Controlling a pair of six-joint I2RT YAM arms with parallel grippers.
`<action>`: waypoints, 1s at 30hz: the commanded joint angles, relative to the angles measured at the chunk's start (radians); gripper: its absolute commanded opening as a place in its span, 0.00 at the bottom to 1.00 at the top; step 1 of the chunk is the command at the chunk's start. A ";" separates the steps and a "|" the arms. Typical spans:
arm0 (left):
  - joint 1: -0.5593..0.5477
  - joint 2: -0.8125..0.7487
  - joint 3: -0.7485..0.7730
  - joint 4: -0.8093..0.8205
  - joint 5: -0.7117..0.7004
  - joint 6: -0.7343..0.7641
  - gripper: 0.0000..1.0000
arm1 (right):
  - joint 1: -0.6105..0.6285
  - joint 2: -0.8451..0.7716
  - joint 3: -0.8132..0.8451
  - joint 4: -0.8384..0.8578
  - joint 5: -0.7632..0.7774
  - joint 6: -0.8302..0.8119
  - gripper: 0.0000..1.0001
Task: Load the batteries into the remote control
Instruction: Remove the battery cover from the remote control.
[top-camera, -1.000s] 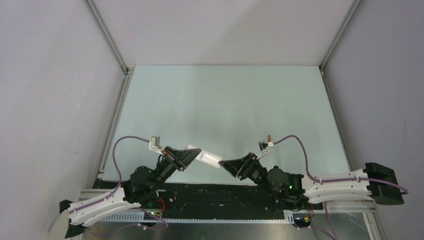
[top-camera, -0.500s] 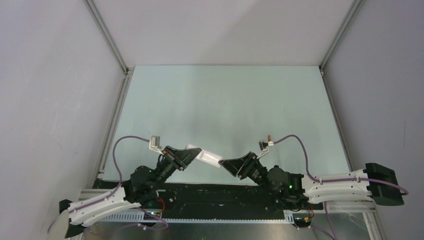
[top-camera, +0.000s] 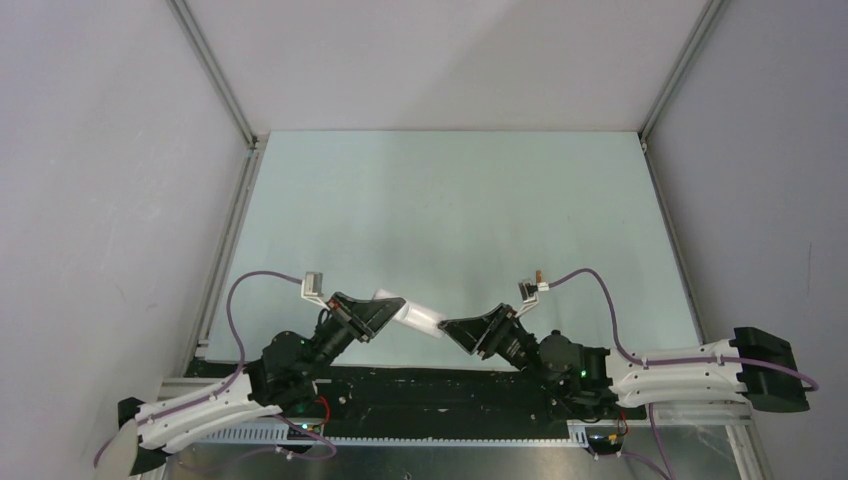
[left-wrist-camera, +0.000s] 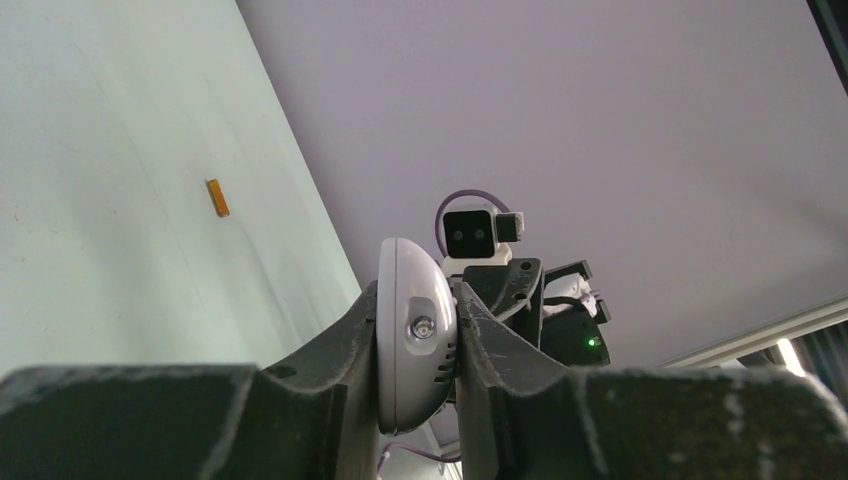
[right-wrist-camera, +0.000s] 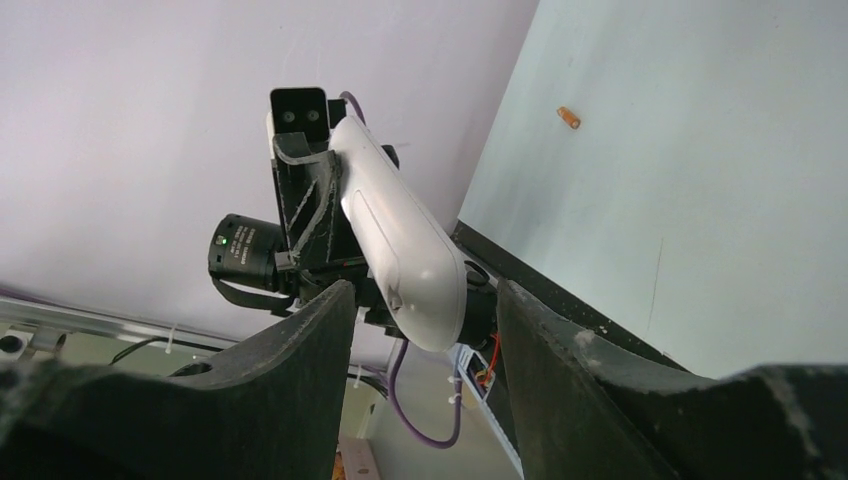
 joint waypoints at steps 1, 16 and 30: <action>0.001 0.002 0.002 0.043 0.000 -0.008 0.00 | -0.002 -0.029 -0.008 0.020 0.006 -0.012 0.59; 0.001 -0.007 0.001 0.043 -0.013 -0.014 0.00 | 0.019 -0.099 -0.054 -0.051 0.048 0.026 0.50; 0.001 0.007 0.011 0.044 -0.002 -0.014 0.00 | 0.008 -0.014 -0.044 0.034 0.032 0.025 0.49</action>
